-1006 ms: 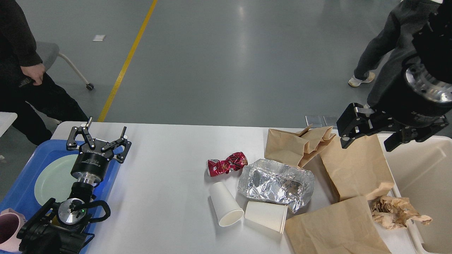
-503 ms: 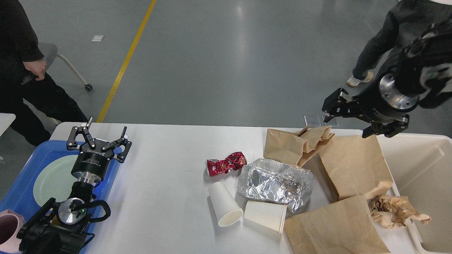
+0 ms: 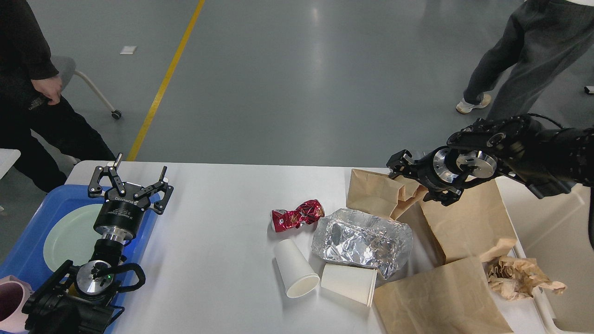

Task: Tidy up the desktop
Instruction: 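Lower the right gripper onto the brown paper bag farthest from the robot, then grasp the brown paper bag with the right gripper and lift it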

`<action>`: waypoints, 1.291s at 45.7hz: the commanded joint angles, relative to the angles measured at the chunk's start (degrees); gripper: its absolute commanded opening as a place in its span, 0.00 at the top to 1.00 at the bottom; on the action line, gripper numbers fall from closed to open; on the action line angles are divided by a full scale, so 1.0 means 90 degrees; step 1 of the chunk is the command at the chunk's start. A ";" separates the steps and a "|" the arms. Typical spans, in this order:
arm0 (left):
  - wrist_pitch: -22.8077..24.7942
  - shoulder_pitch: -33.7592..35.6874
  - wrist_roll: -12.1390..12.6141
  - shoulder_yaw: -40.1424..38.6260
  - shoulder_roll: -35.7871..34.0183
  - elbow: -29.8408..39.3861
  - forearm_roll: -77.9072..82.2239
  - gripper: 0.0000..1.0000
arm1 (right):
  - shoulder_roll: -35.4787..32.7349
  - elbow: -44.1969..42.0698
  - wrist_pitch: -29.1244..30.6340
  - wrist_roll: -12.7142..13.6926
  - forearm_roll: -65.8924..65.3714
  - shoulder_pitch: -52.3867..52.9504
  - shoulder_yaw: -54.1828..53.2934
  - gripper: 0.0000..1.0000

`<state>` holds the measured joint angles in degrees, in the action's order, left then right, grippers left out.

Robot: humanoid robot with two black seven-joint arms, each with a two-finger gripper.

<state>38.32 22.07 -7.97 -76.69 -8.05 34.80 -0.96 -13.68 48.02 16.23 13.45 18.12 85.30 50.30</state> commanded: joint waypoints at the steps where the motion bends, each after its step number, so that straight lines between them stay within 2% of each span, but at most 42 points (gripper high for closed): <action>1: 0.0000 -0.0001 0.0007 0.0005 -0.0004 0.0001 -0.0001 0.04 | 0.0006 -0.0628 -0.0104 0.0020 0.0680 -0.0474 -0.0315 0.00; 15: 0.0000 -0.0001 -0.0003 -0.0004 -0.0004 -0.0009 -0.0001 0.04 | 0.0025 -0.0745 -0.0163 0.0020 0.1092 -0.0816 -0.0354 0.00; 27: 0.0000 -0.0001 -0.0003 0.0005 -0.0004 0.0001 -0.0001 0.04 | 0.0016 -0.1028 -0.0270 0.0010 0.1150 -0.1343 -0.1174 0.00; 41: 0.0000 -0.0001 -0.0003 0.0005 -0.0004 -0.0009 -0.0001 0.04 | 0.0074 -0.1566 -0.0280 0.0010 0.1150 -0.1714 -0.1585 0.00; 52: 0.0000 -0.0001 -0.0003 -0.0004 -0.0004 0.0001 -0.0001 0.04 | 0.0123 -0.1585 -0.0680 -0.0029 0.1150 -0.2056 -0.2238 0.00; 57: 0.0000 -0.0001 -0.0003 0.0005 -0.0004 -0.0009 -0.0001 0.04 | 0.0143 -0.1673 -0.0710 -0.0029 0.1150 -0.2242 -0.2610 0.02; 59: 0.0000 -0.0001 -0.0003 0.0005 -0.0004 -0.0009 -0.0001 0.04 | 0.0152 -0.1693 -0.0719 -0.0029 0.1160 -0.2261 -0.2649 0.09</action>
<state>38.31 22.06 -8.01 -76.69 -8.08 34.75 -0.97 -12.48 33.34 10.07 13.20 28.47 65.95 28.58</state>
